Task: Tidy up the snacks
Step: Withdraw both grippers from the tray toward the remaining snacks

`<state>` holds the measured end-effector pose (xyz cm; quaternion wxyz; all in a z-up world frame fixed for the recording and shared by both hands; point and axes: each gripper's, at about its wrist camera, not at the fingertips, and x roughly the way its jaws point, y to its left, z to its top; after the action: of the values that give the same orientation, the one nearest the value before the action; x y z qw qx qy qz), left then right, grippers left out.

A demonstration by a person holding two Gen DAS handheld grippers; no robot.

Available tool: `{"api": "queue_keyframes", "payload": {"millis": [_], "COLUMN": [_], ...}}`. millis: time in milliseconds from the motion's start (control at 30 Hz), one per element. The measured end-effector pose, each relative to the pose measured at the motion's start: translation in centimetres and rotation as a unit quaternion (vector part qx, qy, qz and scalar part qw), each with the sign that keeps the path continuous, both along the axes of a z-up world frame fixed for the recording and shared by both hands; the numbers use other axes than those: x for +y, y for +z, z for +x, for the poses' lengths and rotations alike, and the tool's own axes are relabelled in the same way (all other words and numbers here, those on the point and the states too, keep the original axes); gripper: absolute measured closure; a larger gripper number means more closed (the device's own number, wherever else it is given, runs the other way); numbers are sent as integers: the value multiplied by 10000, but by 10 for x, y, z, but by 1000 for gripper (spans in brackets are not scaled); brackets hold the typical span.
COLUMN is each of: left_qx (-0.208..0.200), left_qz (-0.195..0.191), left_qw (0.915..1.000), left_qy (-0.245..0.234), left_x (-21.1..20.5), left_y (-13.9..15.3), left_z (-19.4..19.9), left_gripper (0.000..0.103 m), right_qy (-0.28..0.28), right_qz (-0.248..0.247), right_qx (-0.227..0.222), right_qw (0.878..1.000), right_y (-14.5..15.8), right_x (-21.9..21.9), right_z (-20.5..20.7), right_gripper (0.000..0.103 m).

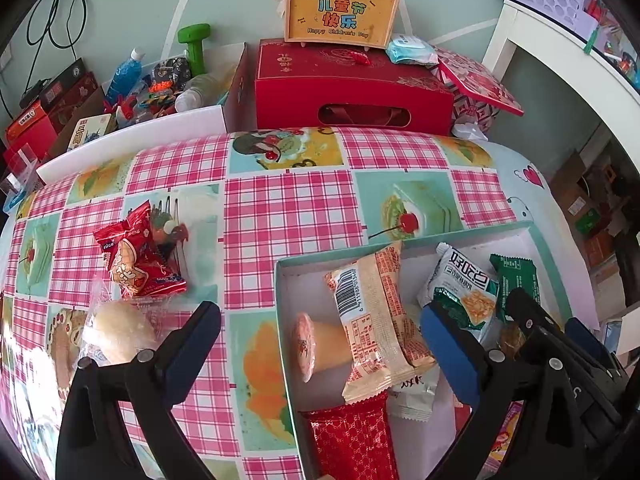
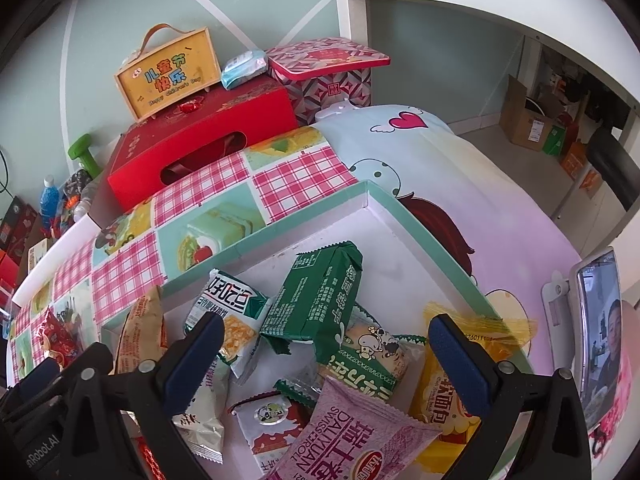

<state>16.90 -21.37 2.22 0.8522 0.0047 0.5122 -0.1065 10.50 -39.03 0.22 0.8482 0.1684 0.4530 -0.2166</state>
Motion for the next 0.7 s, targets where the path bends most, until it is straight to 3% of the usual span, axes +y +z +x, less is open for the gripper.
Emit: {"api": "queue_keyframes", "payload": {"millis": [400, 700], "left_qx": [213, 258], "left_qz": [7, 8], "left_qw": [9997, 9992], "left_qy": [127, 318], "left_x": [27, 67], "left_y": [2, 4], "left_z": [-6, -11], "left_gripper": [3, 3], "right_qy": [193, 611], "right_qz": [256, 64], "right_qx": [104, 125], "right_qw": [9994, 9980], "right_y": [0, 6], "right_x": [23, 64], "right_z": [-1, 3], "right_gripper": [0, 0]}}
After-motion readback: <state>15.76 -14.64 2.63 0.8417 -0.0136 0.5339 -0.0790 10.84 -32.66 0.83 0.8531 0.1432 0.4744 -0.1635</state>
